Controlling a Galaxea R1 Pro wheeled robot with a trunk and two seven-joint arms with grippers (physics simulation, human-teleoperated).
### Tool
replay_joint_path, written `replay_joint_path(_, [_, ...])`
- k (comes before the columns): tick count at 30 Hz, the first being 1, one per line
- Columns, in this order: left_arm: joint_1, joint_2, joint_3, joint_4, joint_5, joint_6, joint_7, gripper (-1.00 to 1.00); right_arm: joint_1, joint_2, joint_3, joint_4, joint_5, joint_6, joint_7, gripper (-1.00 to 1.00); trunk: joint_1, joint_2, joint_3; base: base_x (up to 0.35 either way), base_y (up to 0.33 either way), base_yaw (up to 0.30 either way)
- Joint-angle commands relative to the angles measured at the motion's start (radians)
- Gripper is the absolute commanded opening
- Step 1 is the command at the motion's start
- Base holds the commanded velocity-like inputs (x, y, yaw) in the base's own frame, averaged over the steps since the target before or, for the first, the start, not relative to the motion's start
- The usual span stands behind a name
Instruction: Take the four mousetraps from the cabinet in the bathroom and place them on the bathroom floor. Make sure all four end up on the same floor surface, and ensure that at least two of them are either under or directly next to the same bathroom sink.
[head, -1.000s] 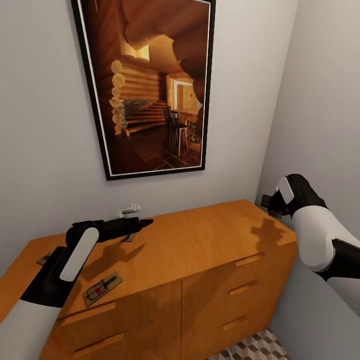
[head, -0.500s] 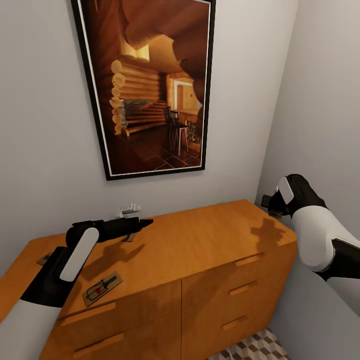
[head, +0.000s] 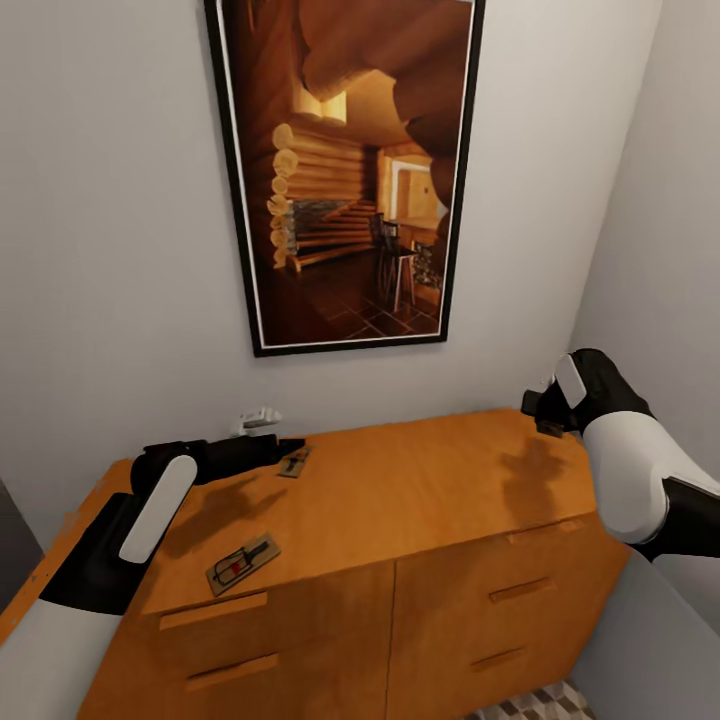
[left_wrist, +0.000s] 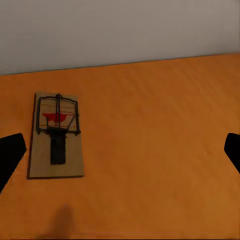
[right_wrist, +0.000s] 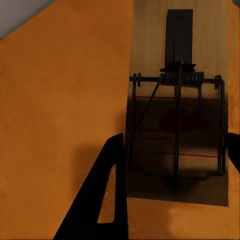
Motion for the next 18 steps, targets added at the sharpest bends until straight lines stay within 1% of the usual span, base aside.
replay_joint_path(1, [-0.001, 0.001, -0.001, 0.000, 0.003, 0.003, 0.003, 1.00, -0.001, 0.001, -0.005, -0.001, 0.001, 0.004, -0.002, -1.00, 0.000, -0.001, -0.001, 0.000, 0.000, 0.268])
replay_joint_path(5, [-0.001, 0.010, -0.001, -0.001, 0.001, 0.003, 0.003, 1.00, -0.001, 0.003, -0.005, -0.001, 0.001, 0.004, -0.002, -1.00, 0.000, -0.001, -0.001, 0.000, 0.000, 0.241])
replay_joint_path(8, [-0.001, 0.018, -0.002, -0.001, -0.002, 0.003, 0.004, 1.00, -0.001, 0.004, -0.005, -0.001, 0.000, 0.004, -0.002, -1.00, 0.000, -0.001, -0.001, 0.000, 0.000, 0.091])
replay_joint_path(12, [-0.001, 0.021, -0.008, -0.001, -0.013, 0.002, 0.015, 1.00, -0.001, 0.005, -0.005, -0.001, 0.000, 0.004, -0.002, -1.00, 0.000, -0.001, -0.001, 0.000, 0.000, 0.037])
replay_joint_path(16, [-0.001, 0.016, -0.014, 0.006, -0.060, 0.002, 0.056, 1.00, -0.001, 0.005, -0.005, -0.001, 0.003, 0.004, -0.001, -1.00, 0.000, -0.001, -0.001, 0.000, 0.000, 0.011])
replay_joint_path(17, [-0.001, 0.011, -0.017, 0.019, -0.089, 0.003, 0.078, 1.00, -0.001, 0.005, -0.005, -0.001, 0.006, 0.004, -0.001, -1.00, 0.000, -0.001, -0.001, 0.000, 0.000, 0.005])
replay_joint_path(18, [-0.001, 0.006, -0.019, 0.026, -0.104, 0.003, 0.087, 1.00, -0.001, 0.006, -0.004, -0.001, 0.008, 0.004, -0.001, -1.00, 0.000, -0.001, -0.001, 0.000, 0.000, 0.004])
